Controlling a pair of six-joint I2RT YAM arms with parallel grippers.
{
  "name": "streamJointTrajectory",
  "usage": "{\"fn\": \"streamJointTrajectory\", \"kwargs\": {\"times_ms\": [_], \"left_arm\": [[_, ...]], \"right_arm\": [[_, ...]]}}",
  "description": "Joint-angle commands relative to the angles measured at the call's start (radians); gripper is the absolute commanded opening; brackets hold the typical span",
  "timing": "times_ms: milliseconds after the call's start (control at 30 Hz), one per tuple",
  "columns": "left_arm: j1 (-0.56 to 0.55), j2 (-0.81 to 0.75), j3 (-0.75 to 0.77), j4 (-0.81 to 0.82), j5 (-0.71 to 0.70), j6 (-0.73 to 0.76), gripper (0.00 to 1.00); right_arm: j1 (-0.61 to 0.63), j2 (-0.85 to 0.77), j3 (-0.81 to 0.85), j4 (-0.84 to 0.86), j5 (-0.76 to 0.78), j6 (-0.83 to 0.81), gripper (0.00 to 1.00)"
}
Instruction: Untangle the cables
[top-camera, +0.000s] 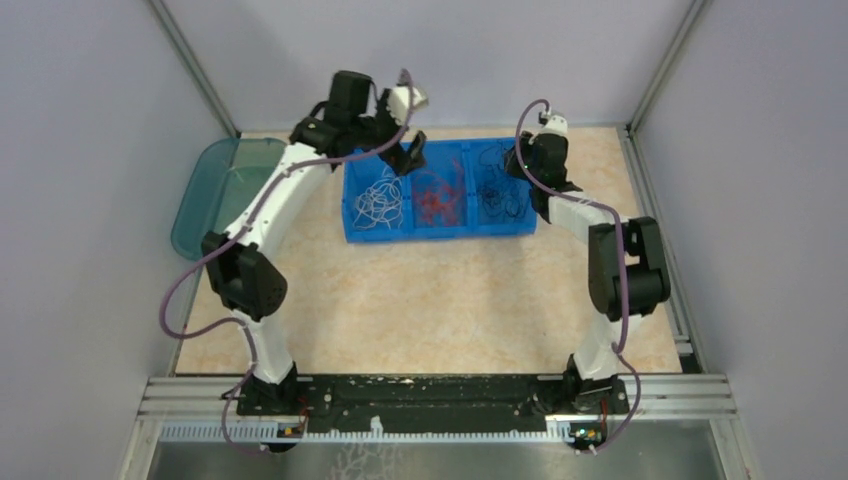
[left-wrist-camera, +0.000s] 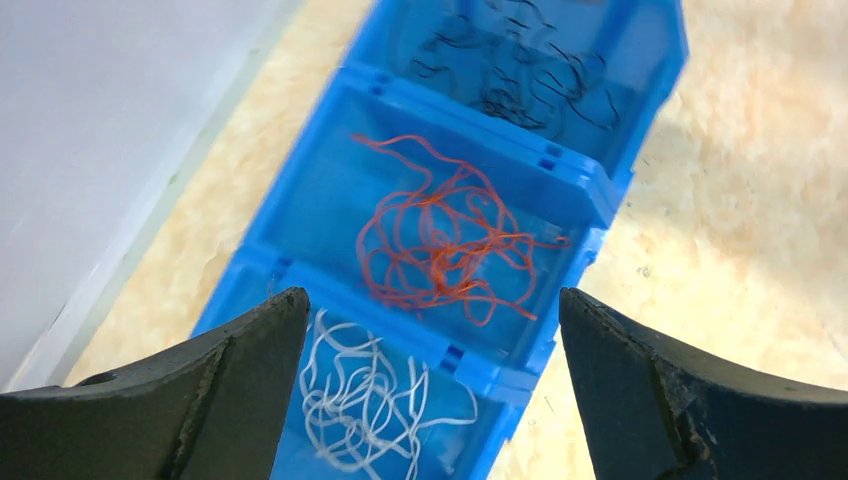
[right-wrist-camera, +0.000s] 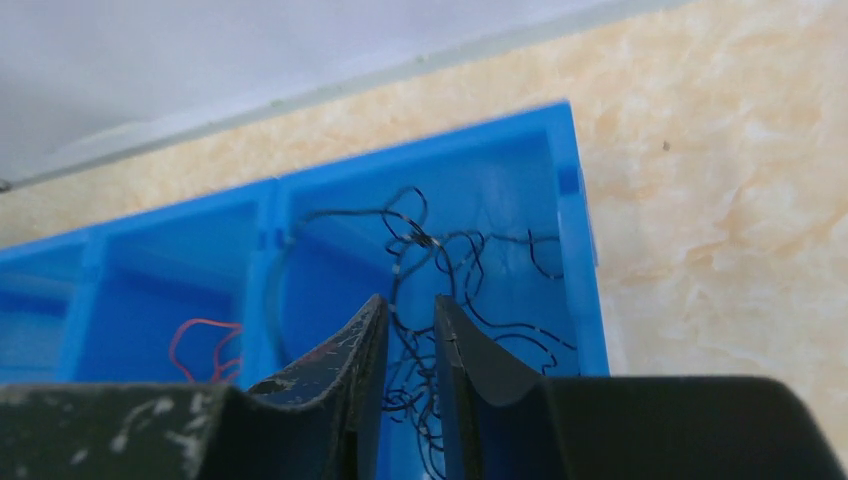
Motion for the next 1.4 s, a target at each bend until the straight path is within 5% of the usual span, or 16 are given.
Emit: {"fn": "streamJointTrajectory", "kwargs": {"times_ms": [0,267,600,633,667,700,933,1133,1367], "left_arm": [[0.134,-0.071,-0.063,-0.033,0.053,-0.156,1.00],[0.241,-0.199,-0.297,-0.006,0.081,-0.206,1.00],[0.400,-0.357,-0.453,0.070,0.062,-0.187,1.00],[0.421,-0.368,-0.464,0.079,0.065,-0.185,1.00],[0.439,-0.376,-0.477,0.085,0.071,-0.180,1.00],[0.459,-0.384,-0.491,0.093,0.071,-0.177,1.00],[0.571,-0.484,-0.760,0.252,0.065,-0.164,1.00],[0.586,-0.621,-1.186,0.693,0.037,-0.186,1.00],[0.589,-0.592,-1.502,1.186,0.030,-0.296,1.00]], "right_arm": [[-0.008,0.097,0.057,0.041,-0.038,0.025,0.23],[0.027,0.108,0.010,0.007,-0.001,-0.042,0.24],[0.026,-0.257,-0.025,-0.066,0.046,-0.125,0.64],[0.026,-0.292,-0.032,-0.083,0.053,-0.127,0.72],[0.026,-0.330,-0.043,-0.100,0.065,-0.126,0.94],[0.026,-0.369,-0.064,-0.113,0.081,-0.128,0.98],[0.009,-0.687,-0.371,-0.101,0.325,-0.179,0.99],[0.005,-0.974,-0.789,0.189,0.691,-0.365,0.99],[-0.016,-0.887,-0.978,0.414,0.747,-0.344,0.99]]}}
